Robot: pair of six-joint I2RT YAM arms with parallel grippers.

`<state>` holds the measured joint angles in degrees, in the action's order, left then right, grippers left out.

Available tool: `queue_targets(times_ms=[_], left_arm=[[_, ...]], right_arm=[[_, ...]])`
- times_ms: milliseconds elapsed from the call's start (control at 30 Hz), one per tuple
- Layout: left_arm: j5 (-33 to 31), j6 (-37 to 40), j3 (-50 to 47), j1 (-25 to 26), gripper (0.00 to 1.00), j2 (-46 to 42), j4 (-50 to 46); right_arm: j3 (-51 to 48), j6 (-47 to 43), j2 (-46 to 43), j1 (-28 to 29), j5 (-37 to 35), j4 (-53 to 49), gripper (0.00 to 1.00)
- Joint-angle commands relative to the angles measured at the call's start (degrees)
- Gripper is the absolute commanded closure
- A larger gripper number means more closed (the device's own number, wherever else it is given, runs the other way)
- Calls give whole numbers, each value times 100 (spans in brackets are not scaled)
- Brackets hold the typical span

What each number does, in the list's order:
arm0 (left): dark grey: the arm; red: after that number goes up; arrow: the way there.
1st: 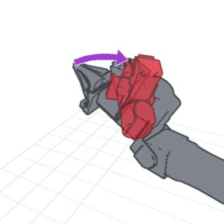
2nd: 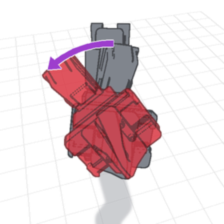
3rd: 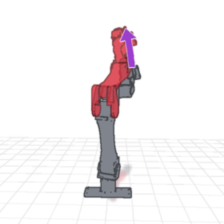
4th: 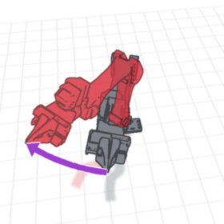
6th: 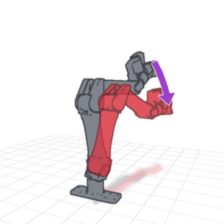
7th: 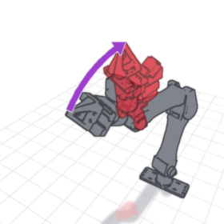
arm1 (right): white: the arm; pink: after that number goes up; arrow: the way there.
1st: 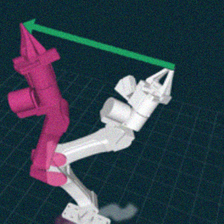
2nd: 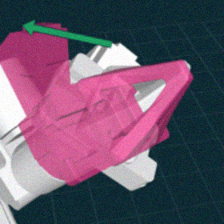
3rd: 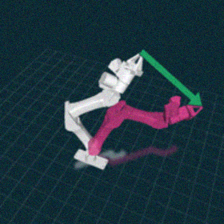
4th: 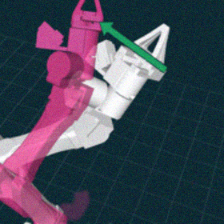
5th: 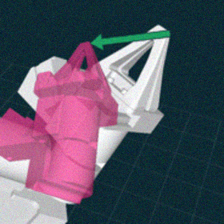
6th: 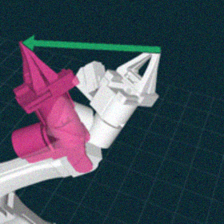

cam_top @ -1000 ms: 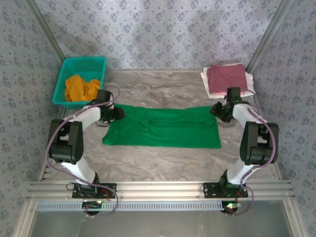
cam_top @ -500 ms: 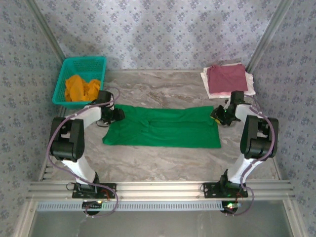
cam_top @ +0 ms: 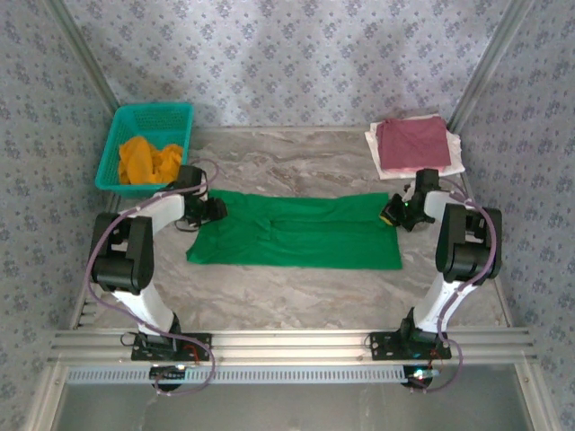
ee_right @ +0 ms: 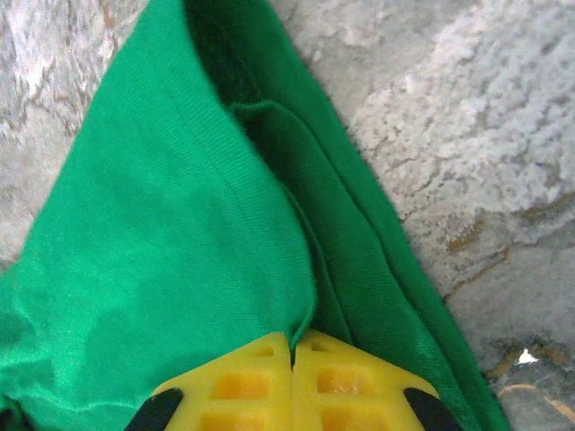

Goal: Fold and stack the t-shirts

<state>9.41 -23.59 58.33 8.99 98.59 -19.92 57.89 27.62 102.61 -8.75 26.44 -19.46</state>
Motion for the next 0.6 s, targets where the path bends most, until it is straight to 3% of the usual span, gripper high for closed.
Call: queue_targets(times_ms=[0,233,567], left_arm=[[-86,-31,-87,-46,47,-24,-115],[-158,-53,-110,-56,47,10,-98],[-286,-37,-146,-81,47,-4,-165]], right_arm=[[-30,53,-290,-33,28,-88,100],[186,-120,-927,-76,-457,-634,100],[80,-216,-1041,-127,-811,-1001,100]])
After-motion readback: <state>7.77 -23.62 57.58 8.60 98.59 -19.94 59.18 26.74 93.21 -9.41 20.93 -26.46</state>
